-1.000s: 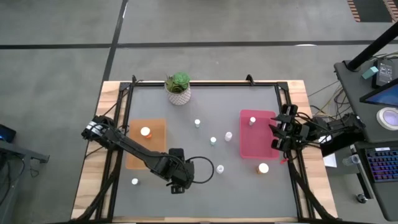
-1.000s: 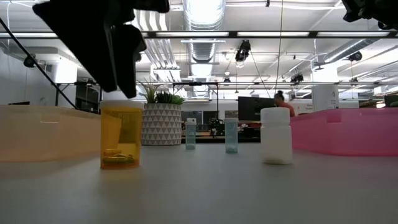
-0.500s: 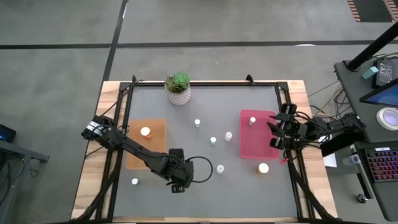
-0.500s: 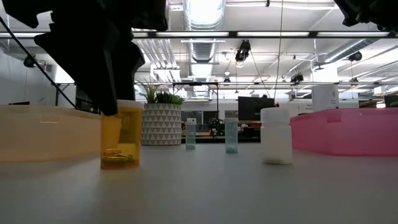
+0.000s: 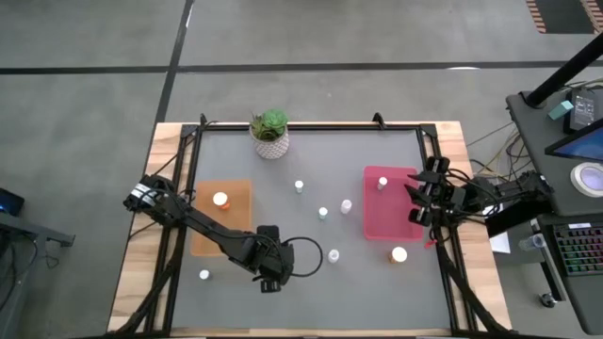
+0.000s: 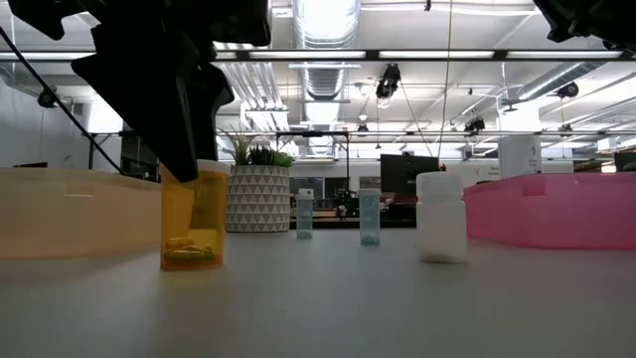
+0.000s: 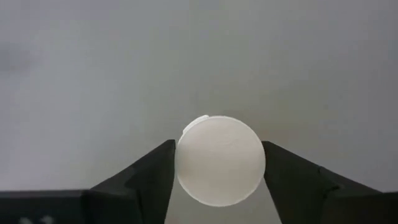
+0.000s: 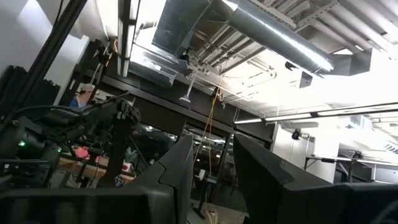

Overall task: Pick and place medicine bottles into bin by pill shape (circle, oval)
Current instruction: Put the left orange capsule bottle into the orange bin

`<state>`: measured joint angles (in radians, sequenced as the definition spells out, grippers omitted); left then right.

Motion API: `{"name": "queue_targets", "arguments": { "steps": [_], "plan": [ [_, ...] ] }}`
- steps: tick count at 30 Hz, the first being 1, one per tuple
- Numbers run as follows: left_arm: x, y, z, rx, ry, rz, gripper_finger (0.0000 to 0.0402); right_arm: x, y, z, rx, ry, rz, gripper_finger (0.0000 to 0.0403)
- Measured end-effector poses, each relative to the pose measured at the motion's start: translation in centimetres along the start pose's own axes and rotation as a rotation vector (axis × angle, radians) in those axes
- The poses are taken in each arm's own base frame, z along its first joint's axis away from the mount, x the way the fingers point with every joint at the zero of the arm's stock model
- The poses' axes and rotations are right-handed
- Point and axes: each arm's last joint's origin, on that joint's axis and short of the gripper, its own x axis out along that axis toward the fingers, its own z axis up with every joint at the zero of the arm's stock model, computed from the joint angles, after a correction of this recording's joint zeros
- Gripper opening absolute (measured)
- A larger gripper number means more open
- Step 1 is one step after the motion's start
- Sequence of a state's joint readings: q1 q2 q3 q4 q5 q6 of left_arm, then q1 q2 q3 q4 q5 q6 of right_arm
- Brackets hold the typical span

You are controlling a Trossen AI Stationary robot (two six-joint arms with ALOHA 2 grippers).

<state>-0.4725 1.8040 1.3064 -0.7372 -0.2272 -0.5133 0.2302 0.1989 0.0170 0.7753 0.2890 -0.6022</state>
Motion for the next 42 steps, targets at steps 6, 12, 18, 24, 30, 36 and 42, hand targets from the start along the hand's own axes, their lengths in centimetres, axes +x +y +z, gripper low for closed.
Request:
{"name": "queue_targets", "arguments": {
  "steps": [6,12,18,24,30,36,42],
  "plan": [
    [0.0,0.0,0.0,0.001,0.000,0.002,0.0189,0.0,0.0,0.0,0.000,0.001,0.000,0.0107],
    [-0.8,-0.1,0.5,0.018,-0.006,-0.002,0.0198,0.0,0.0,0.0,0.000,0.001,-0.001,0.0107],
    [-3.7,0.3,1.3,0.078,0.013,0.009,0.0201,0.0,0.0,0.0,-0.001,0.004,0.000,0.0107],
    [-7.3,2.1,0.9,0.079,-0.037,-0.001,0.0202,0.0,0.0,-0.1,0.000,0.007,0.002,0.0107],
    [-11.1,5.7,-1.0,0.020,-0.022,0.048,0.0202,0.0,0.0,-0.1,0.001,0.009,-0.001,0.0107],
    [-13.4,9.6,-3.3,-0.066,-0.064,0.100,0.0203,0.0,0.0,-0.1,0.003,0.023,-0.017,0.0107],
    [-13.1,13.1,-6.5,-0.172,-0.052,0.150,0.0203,0.0,0.0,-0.1,0.003,0.025,-0.016,0.0107]
  ]
}}
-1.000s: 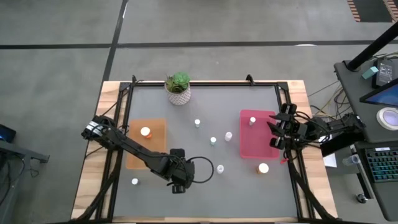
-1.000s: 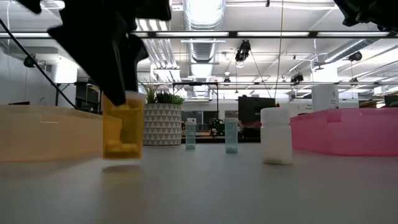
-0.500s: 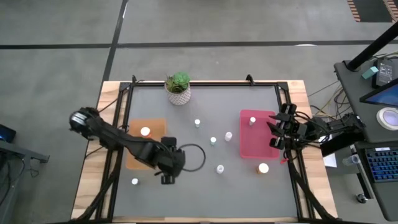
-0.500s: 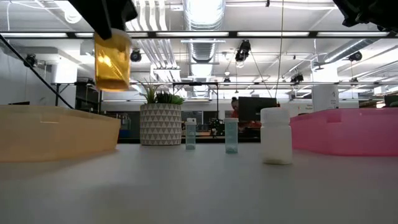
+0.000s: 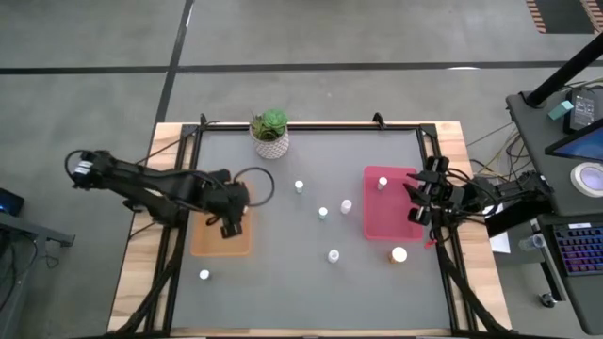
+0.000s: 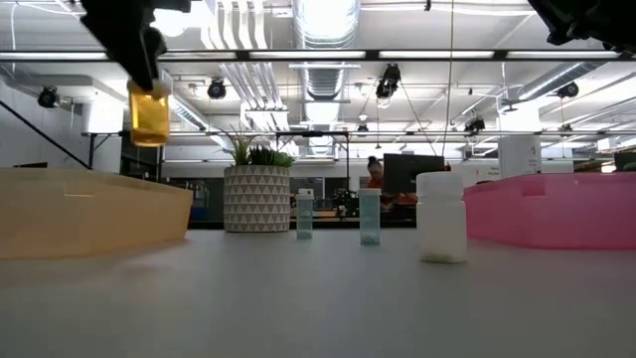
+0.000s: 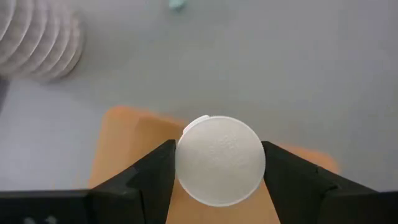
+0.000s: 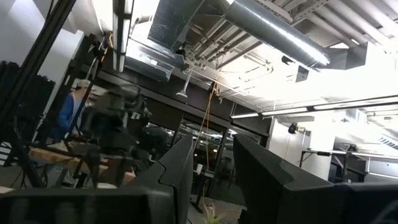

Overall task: Pick and place medicine bottles into bin by pill shape (circle, oval)
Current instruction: Put the left orange capsule bottle into the orange bin

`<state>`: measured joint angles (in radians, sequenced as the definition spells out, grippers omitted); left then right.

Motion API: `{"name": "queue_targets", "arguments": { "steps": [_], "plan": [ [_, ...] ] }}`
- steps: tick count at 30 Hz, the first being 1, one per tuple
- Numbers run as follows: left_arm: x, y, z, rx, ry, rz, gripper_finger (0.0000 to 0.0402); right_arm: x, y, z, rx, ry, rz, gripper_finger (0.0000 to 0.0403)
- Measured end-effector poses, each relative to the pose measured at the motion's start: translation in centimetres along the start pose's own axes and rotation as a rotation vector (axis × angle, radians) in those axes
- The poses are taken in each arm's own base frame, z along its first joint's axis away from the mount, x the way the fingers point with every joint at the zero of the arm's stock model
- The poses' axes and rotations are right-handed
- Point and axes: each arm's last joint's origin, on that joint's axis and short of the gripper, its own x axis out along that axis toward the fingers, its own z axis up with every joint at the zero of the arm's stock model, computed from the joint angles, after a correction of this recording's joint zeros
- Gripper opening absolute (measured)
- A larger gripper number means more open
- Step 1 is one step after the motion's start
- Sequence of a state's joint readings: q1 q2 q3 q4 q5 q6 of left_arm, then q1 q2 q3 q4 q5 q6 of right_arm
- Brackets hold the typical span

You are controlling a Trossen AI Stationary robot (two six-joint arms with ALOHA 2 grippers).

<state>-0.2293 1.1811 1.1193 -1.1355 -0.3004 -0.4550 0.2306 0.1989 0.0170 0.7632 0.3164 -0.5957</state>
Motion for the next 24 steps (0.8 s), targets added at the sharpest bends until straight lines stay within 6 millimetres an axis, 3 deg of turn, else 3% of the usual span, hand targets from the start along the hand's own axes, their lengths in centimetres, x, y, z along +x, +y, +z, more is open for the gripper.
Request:
{"name": "queue_targets", "arguments": {
  "steps": [9,17,24],
  "plan": [
    [2.2,3.5,-2.8,-0.105,0.025,0.069,0.0203,0.0,0.0,0.0,-0.002,0.000,0.000,0.0107],
    [4.8,4.6,-3.2,-0.104,0.062,0.109,0.0203,0.0,0.0,0.0,-0.002,0.000,0.000,0.0107],
    [6.9,4.8,-2.3,-0.085,0.092,0.125,0.0203,0.0,0.0,0.0,-0.003,0.001,-0.002,0.0107]
  ]
}}
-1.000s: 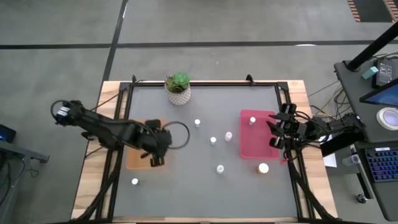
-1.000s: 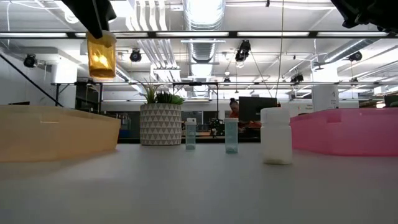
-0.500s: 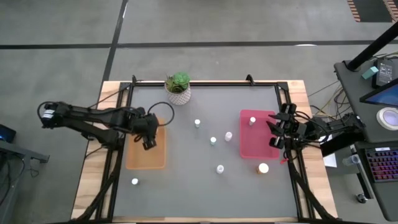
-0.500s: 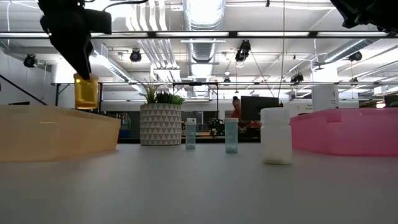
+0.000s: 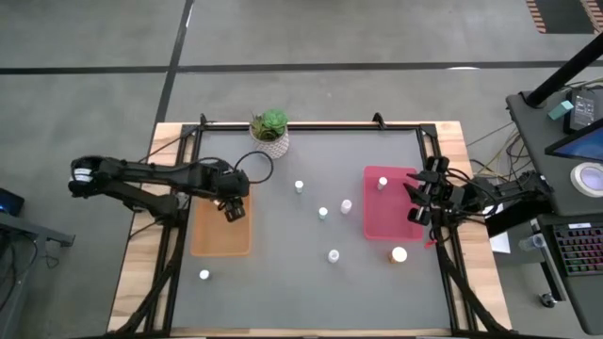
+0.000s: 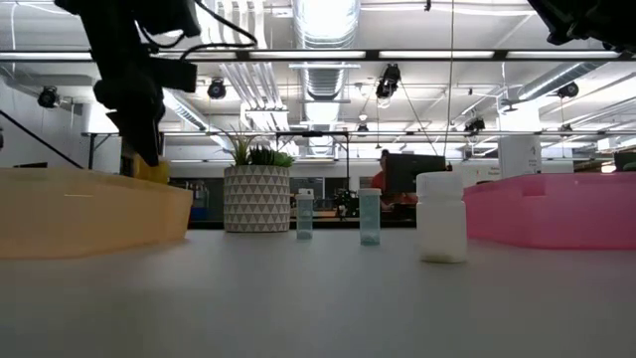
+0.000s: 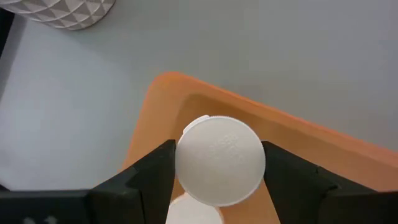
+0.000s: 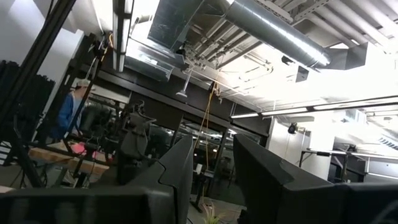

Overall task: Pick and place medicine bottles into bin by pill shape (circle, oval)
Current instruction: Put the left orange capsule bottle into the orange bin

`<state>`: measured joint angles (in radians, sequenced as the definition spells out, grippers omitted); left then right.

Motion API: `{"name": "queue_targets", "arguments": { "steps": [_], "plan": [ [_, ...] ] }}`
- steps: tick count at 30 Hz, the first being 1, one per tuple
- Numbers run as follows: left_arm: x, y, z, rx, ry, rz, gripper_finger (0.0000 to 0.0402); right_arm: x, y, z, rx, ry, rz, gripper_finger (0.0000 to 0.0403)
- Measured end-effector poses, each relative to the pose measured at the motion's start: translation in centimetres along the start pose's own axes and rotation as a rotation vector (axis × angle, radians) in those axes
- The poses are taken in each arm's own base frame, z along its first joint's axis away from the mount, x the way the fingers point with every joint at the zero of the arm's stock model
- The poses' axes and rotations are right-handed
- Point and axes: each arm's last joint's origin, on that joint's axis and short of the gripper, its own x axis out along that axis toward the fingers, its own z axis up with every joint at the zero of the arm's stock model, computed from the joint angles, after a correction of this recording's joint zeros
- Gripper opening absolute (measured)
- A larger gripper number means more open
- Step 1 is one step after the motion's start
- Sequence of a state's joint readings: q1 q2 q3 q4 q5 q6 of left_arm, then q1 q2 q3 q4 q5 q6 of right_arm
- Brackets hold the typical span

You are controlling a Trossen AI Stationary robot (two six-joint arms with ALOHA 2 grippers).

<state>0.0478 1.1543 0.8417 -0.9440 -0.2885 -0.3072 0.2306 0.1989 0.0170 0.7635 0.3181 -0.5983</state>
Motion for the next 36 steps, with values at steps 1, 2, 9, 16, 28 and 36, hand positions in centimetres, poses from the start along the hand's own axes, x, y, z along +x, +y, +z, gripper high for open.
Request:
{"name": "queue_targets", "arguments": {
  "steps": [1,2,9,16,28,36],
  "plan": [
    [0.3,0.0,0.1,0.005,0.013,0.005,0.0203,0.0,0.0,0.0,0.000,0.000,0.000,0.0107],
    [0.6,0.0,0.2,0.009,0.032,0.012,0.0203,0.0,0.0,0.0,0.000,0.000,0.000,0.0107],
    [2.6,-0.2,0.6,0.035,0.122,0.025,0.0203,0.0,0.0,0.0,-0.001,0.000,0.000,0.0107],
    [3.6,-0.7,1.2,0.059,0.110,0.011,0.0203,0.0,0.0,0.0,-0.004,0.001,0.000,0.0107],
    [3.6,-0.8,1.4,0.065,0.094,-0.015,0.0203,0.0,0.0,0.0,-0.005,0.003,-0.001,0.0107],
    [3.6,-0.8,1.4,0.065,0.092,-0.016,0.0203,0.0,0.0,0.0,-0.005,0.003,-0.002,0.0107]
  ]
}}
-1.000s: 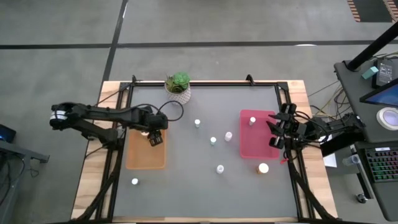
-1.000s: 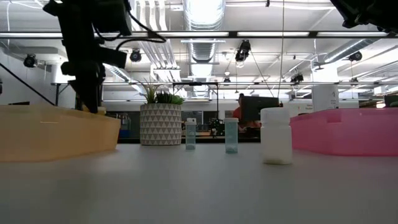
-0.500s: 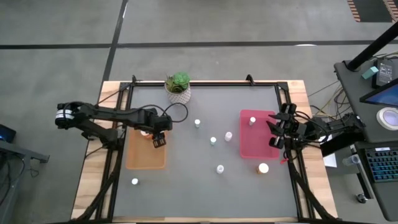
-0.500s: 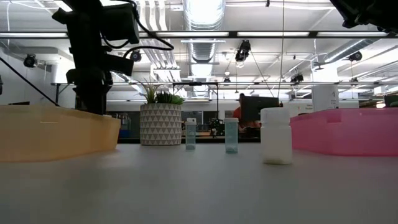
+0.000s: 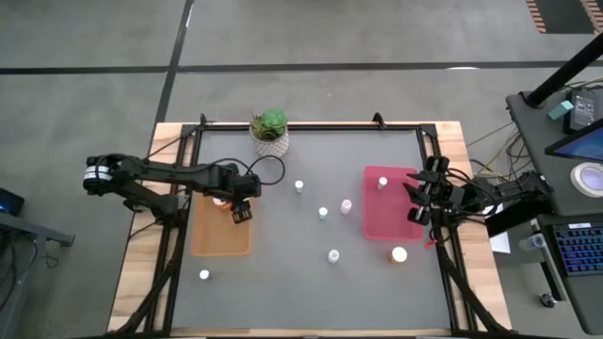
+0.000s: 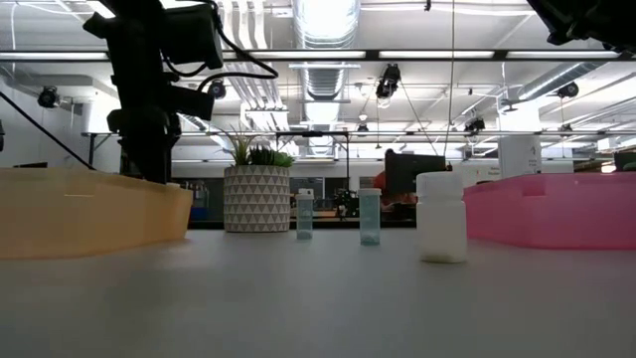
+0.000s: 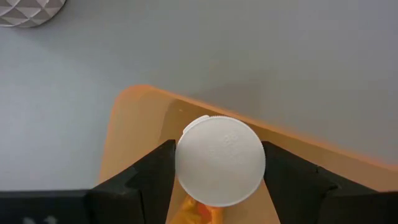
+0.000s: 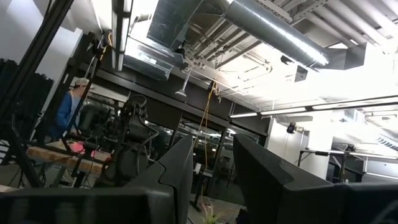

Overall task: Pick and place medicine bottles into bin by pill shape (circle, oval)
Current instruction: Put the left orange capsule bottle into the orange bin, then put the blue tablet bottle into the pink bin

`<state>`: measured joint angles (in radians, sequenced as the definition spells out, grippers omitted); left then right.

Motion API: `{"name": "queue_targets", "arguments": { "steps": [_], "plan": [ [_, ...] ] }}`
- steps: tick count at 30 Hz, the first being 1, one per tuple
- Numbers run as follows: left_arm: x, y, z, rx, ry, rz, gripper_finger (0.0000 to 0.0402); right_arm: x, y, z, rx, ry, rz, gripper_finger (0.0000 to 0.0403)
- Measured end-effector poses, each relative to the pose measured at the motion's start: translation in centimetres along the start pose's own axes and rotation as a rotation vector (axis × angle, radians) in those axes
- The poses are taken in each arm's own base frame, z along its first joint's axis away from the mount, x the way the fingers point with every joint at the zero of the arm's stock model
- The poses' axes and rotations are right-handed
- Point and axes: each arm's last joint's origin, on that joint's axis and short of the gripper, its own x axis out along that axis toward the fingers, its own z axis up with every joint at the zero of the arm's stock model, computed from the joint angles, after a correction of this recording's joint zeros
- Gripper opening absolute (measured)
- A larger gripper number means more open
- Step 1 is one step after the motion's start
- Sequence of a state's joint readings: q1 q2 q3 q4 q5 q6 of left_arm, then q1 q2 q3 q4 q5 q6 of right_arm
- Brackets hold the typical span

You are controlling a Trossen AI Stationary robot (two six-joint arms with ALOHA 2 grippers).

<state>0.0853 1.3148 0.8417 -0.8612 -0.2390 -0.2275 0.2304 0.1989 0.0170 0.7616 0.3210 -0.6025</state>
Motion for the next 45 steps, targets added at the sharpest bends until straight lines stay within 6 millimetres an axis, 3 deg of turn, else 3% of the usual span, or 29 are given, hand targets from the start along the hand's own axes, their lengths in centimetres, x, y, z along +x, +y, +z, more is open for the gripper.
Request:
{"name": "queue_targets", "arguments": {
  "steps": [16,25,33,38,45],
  "plan": [
    [-0.3,0.0,0.1,0.054,0.003,0.000,0.0267,0.0,0.0,0.0,0.000,0.003,-0.003,0.0107],
    [-3.8,0.5,1.7,0.097,-0.058,-0.009,0.0267,0.0,-0.1,-0.1,0.008,0.028,-0.039,0.0107],
    [-7.7,-0.7,2.9,0.122,-0.371,-0.068,0.0267,0.5,-0.1,-0.1,0.053,0.109,-0.068,0.0107],
    [-8.9,-2.3,2.7,0.213,-0.595,-0.091,0.0267,1.8,-0.2,0.6,0.102,0.189,-0.064,0.0107],
    [-9.5,-3.0,2.5,0.315,-0.934,-0.033,0.0267,4.7,0.7,1.0,0.180,0.370,0.006,0.0107]
  ]
}}
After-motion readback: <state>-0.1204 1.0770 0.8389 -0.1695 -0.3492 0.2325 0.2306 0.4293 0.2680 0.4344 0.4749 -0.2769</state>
